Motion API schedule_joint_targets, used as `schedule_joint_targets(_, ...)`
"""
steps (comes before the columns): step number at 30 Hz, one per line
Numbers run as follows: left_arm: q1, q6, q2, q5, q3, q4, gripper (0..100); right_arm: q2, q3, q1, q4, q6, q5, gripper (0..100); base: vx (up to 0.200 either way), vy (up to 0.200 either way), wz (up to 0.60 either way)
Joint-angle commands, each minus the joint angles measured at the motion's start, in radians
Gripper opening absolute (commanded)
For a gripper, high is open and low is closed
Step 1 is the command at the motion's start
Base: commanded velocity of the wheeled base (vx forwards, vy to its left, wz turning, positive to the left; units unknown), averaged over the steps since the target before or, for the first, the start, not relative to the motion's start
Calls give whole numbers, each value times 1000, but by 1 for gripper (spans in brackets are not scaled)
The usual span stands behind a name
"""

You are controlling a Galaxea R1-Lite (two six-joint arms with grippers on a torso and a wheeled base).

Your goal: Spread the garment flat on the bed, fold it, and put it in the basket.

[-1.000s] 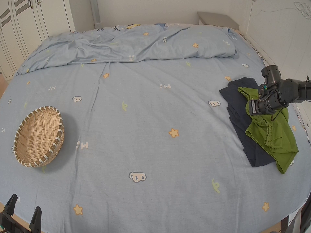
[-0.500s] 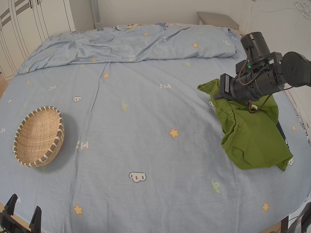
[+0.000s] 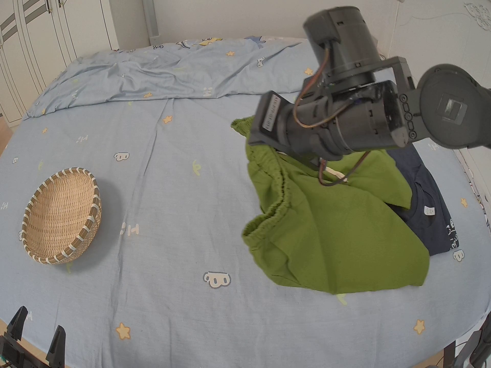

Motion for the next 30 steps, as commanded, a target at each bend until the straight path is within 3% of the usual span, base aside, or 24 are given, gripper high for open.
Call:
schedule_joint_targets(1, 0, 0, -5, 0, 16, 0, 100, 102, -116, 116, -9, 64, -35, 0, 0, 0, 0)
schedule_joint_targets(10, -1, 0, -5, -2, 16, 0, 100, 128, -116, 145, -7, 70, -36, 0, 0, 0, 0)
schedule_joint_targets(11, -1, 0, -5, -2, 16, 0, 100, 138, -116, 147, -6, 70, -36, 100, 0, 0, 0)
schedule_joint_targets(23, 0, 3, -5, -2, 16, 0, 100, 162, -116, 186, 37, 67, -38, 100, 0, 0, 0)
schedule_joint_targets(30, 2, 45, -7, -5, 18, -1, 100, -4, -66, 131, 128, 73, -9, 100, 0, 0, 0)
